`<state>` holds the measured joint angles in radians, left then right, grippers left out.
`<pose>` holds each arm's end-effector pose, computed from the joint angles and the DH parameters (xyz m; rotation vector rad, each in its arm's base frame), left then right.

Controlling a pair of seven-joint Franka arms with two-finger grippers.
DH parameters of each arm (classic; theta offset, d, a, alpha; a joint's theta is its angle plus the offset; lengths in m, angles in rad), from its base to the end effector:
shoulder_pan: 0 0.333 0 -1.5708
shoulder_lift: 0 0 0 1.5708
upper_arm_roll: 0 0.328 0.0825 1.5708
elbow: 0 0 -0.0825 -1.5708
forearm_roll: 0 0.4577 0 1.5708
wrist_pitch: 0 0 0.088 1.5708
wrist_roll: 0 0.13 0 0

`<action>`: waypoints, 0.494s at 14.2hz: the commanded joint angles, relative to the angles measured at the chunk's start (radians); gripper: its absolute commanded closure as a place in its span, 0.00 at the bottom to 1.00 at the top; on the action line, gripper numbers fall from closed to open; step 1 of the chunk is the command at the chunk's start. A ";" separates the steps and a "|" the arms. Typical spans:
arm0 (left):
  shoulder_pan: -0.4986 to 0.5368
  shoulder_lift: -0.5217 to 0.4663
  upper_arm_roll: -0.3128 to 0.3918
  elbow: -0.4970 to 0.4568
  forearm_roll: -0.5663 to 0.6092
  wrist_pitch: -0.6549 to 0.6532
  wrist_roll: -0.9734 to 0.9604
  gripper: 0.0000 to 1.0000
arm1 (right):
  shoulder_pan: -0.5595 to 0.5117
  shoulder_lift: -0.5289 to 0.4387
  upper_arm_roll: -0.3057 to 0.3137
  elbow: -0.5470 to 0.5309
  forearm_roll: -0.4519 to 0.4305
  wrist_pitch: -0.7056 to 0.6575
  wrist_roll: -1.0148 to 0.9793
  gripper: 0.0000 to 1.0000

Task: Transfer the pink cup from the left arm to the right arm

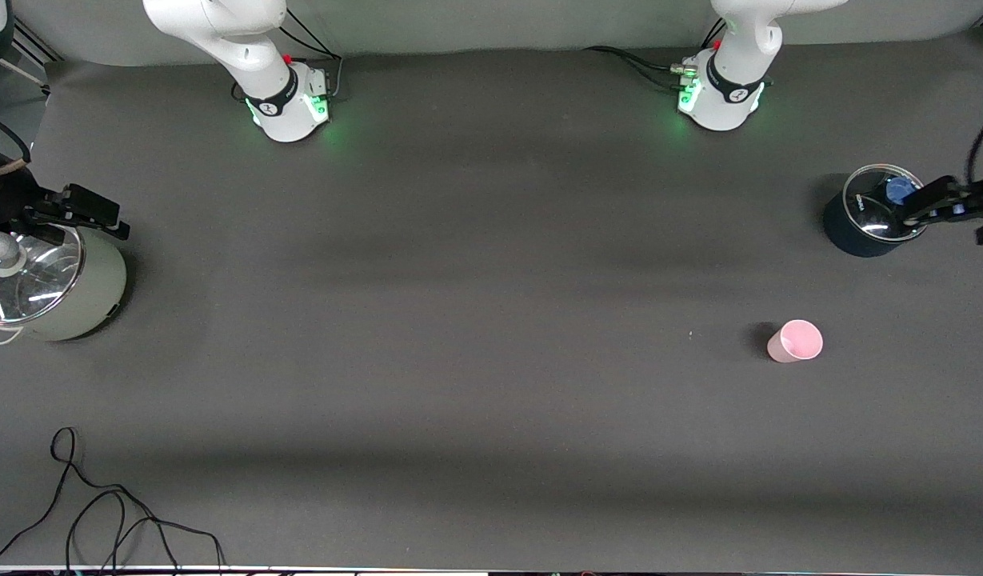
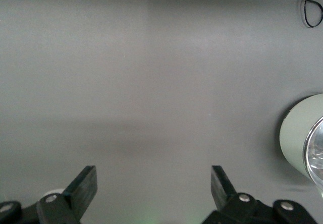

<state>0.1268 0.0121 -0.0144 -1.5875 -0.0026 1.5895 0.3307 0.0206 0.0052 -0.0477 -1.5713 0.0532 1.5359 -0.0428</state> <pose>0.6291 0.0707 0.5984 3.1180 -0.3416 -0.0145 0.6250 -0.0098 0.6072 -3.0866 -0.0254 0.0598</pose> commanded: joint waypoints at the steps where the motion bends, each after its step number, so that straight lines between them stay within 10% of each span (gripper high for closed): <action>1: 0.080 -0.003 -0.006 -0.011 -0.011 0.042 0.221 0.00 | -0.004 0.022 0.005 0.007 -0.009 0.007 -0.017 0.00; 7: 0.226 0.110 -0.006 -0.006 -0.181 0.099 0.655 0.00 | -0.005 0.021 0.005 0.007 -0.009 0.004 -0.016 0.00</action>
<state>0.3054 0.0794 -0.0113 -1.5945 -0.1033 1.6607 0.8559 0.0207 0.0283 -0.0467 -1.5708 0.0532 1.5360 -0.0428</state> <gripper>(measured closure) 0.000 0.000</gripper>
